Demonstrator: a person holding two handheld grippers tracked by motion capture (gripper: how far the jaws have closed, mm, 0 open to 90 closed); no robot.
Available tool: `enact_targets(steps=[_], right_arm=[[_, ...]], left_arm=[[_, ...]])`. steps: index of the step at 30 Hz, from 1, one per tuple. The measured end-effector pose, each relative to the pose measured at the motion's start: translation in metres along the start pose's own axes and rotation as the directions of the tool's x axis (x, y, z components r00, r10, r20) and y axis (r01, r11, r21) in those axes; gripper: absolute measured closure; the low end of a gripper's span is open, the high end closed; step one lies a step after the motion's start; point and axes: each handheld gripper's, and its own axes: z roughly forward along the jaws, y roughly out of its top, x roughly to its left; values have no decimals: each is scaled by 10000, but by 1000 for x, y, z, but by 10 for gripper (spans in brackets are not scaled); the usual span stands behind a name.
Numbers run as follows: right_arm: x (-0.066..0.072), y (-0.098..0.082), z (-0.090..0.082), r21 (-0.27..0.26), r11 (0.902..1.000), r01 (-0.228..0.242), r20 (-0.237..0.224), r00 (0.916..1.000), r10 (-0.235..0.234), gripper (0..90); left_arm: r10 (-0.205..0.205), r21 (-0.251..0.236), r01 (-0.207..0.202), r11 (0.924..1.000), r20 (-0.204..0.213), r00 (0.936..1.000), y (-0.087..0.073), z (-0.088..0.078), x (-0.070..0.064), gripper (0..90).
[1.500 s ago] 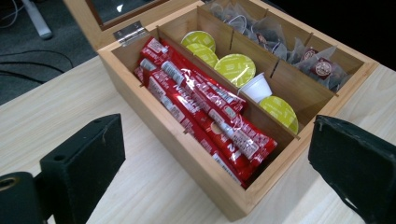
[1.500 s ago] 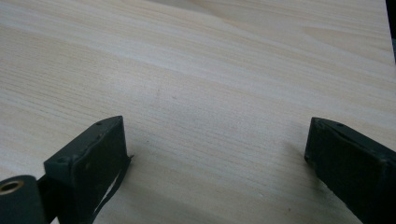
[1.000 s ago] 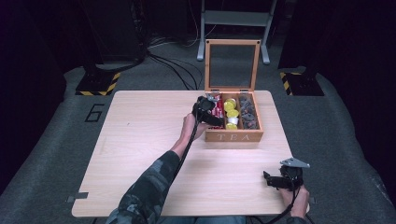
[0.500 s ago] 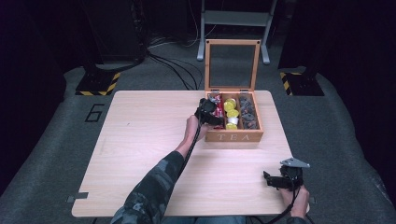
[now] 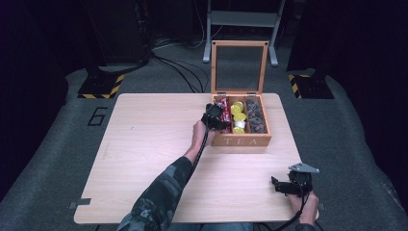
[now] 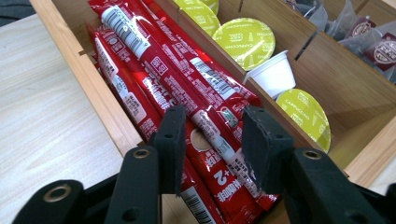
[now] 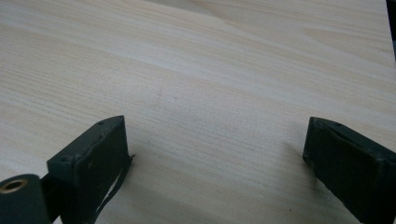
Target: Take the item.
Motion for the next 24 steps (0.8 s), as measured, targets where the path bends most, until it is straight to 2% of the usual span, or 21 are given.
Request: enact_targets(steps=[5,10,13,16,18,24], right_arm=[[-1,0,0,21,10000,59,-19,10000,-59,62],[-1,0,0,41,10000,82,-48,10000,-82,62],[-1,0,0,56,9999,83,-68,9999,-83,62],[-1,0,0,50,9999,90,-65,9999,-90,62],[-1,0,0,47,9999,100,-64,9999,-100,62],[-1,0,0,36,9999,103,-53,9999,-103,62]], left_arm=[[-131,-76,130,9999,-115,9998,1,0,0,616],[-116,-31,116,9999,-84,9999,2,4,-3,486],[22,113,-18,9999,-356,9994,3,7,-7,464],[113,204,-102,9997,-554,9984,4,7,-7,505],[-14,169,23,9999,-538,9985,3,7,-5,539],[-65,222,77,9997,-550,9985,3,7,-2,616]])
